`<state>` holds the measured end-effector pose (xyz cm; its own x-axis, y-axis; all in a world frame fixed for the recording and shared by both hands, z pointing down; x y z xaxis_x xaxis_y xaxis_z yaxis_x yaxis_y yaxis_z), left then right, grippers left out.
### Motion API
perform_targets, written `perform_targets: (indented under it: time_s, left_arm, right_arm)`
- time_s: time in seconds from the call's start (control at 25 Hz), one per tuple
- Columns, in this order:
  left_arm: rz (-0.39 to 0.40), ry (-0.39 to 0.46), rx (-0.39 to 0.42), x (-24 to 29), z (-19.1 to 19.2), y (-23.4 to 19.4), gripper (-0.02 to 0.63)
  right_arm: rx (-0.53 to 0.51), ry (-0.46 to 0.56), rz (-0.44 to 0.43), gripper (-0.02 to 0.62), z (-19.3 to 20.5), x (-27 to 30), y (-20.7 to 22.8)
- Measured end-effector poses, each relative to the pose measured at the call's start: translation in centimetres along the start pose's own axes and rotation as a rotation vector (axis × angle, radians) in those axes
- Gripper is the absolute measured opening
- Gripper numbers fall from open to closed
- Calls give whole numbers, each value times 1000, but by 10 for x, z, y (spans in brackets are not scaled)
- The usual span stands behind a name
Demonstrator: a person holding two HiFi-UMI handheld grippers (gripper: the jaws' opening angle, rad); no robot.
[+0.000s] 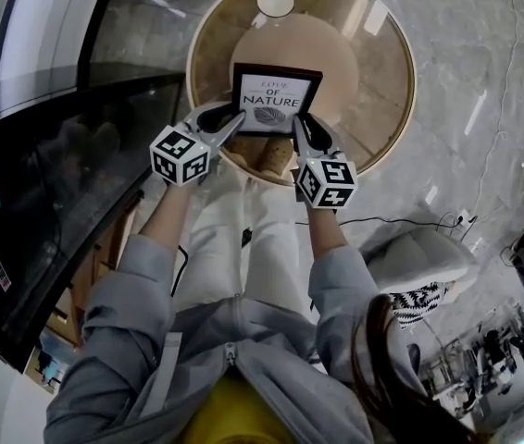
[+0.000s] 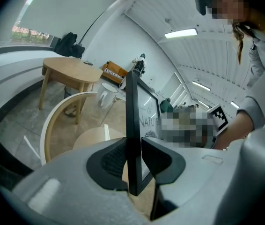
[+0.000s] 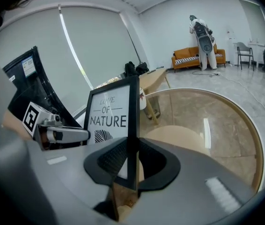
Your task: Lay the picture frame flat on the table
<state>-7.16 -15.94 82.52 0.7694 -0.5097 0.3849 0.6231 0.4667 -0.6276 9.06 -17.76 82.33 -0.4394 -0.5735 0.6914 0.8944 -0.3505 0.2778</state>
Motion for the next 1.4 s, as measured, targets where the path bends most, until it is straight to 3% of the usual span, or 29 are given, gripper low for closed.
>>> perform_targets:
  time_s: [0.32, 0.64, 1.28, 1.4]
  left_arm:
    - [-15, -84, -112, 6, 36, -17, 92]
    - [-67, -177, -143, 14, 54, -27, 100]
    - [-241, -298, -195, 31, 63, -47, 126]
    - [-270, -317, -190, 35, 65, -46, 163]
  right_arm:
    - [51, -141, 10, 75, 34, 18, 4]
    - [147, -224, 46, 74, 60, 27, 9]
    - [200, -336, 158, 74, 65, 47, 18]
    - [216, -372, 159, 81, 71, 49, 17]
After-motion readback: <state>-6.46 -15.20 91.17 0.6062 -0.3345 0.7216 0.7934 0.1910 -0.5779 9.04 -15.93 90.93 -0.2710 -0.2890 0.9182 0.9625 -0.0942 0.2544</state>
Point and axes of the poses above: the fingertips, and each gripper's own axes: x forward along the fingers, y to its right, z out of its underside, the point moved 3 cm from there along -x, backward along the fingers, and after that the axes turned 8 degrees about z, right-handed, at the moved point
